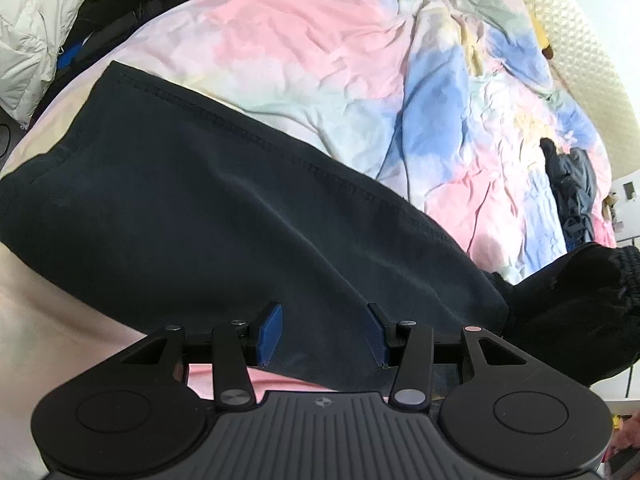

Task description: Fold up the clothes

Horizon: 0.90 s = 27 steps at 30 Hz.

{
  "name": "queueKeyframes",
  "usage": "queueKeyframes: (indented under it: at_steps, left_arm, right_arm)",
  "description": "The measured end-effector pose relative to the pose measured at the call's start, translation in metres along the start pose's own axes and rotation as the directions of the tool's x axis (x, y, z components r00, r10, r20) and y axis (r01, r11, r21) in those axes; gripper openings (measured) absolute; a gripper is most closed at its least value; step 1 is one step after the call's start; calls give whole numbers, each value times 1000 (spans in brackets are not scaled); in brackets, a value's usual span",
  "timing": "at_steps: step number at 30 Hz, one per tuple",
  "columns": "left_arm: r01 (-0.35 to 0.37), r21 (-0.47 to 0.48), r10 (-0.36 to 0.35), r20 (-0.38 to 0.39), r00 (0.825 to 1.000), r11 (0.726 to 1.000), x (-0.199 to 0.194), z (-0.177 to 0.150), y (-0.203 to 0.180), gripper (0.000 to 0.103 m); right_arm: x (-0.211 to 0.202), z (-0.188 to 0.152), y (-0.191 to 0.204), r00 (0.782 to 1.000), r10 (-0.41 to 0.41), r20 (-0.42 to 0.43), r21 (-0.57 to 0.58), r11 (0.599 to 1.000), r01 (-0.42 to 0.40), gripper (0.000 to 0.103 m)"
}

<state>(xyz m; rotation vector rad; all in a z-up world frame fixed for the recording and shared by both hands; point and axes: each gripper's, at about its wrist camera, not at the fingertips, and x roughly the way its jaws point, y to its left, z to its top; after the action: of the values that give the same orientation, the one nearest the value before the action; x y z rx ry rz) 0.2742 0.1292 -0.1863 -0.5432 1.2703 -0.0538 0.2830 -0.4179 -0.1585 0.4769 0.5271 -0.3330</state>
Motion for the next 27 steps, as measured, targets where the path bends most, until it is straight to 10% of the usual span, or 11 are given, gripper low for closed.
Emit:
queueKeyframes:
  at_steps: [14,27]
  left_arm:
    - [-47,-62,48,12,999,997,-19,27,61,49]
    - [-37,-55,37,0,999,998,-6,25,53,51]
  right_arm:
    - [36,-109,108,984,57,-166,-252,963,-98,26]
    - [67,-197,141,897,36,-440,-447,858,-254,26]
